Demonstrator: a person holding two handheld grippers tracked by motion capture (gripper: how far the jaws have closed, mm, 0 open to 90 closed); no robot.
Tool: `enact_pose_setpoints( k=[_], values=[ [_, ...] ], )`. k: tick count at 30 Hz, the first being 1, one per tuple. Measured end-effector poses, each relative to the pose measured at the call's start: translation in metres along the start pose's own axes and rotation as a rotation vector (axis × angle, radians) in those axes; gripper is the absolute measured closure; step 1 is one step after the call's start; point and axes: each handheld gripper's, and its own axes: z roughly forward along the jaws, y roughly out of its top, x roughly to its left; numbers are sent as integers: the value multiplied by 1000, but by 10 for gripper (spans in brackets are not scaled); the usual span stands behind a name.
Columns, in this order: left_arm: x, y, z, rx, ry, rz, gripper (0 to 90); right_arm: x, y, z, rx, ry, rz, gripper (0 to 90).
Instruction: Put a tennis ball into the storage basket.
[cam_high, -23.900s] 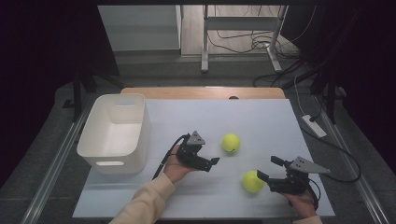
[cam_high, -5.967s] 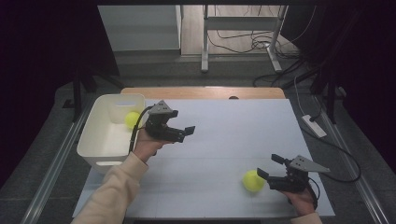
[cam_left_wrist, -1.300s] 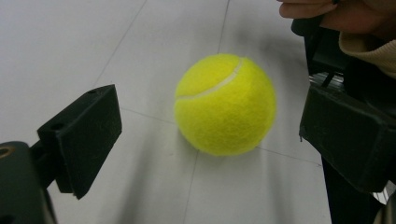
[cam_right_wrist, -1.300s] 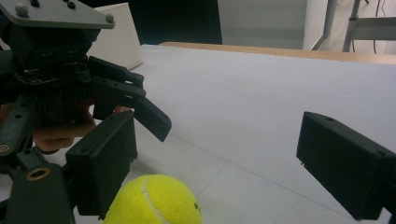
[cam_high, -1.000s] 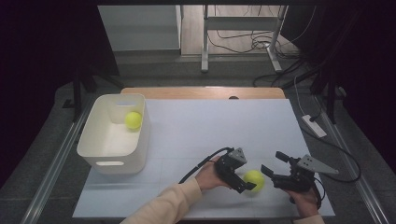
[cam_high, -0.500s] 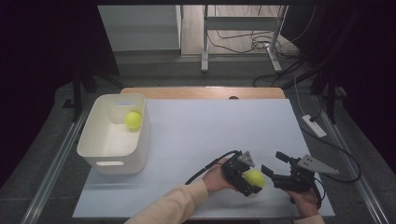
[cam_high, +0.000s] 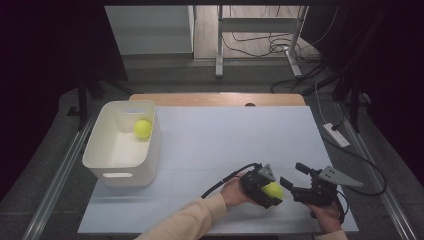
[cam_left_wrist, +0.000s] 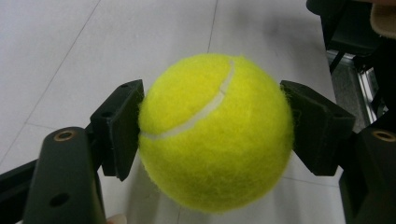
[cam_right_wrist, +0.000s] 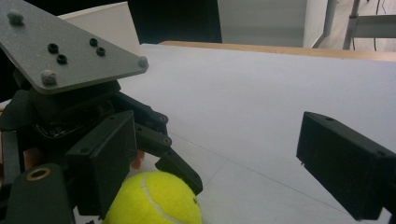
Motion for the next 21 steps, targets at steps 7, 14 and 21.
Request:
enact_pose_setpoints(
  k=[7, 14, 21],
  values=[
    [3, -2, -12, -31, 4, -14, 273, 0, 0, 0, 0, -1, -3, 121],
    [5, -5, -26, -70, 18, -30, 272, 1, -1, 1, 9, 3, -5, 121],
    [11, -10, -41, -98, 34, -69, 273, 1, -2, 3, 12, 4, -8, 120]
  ],
)
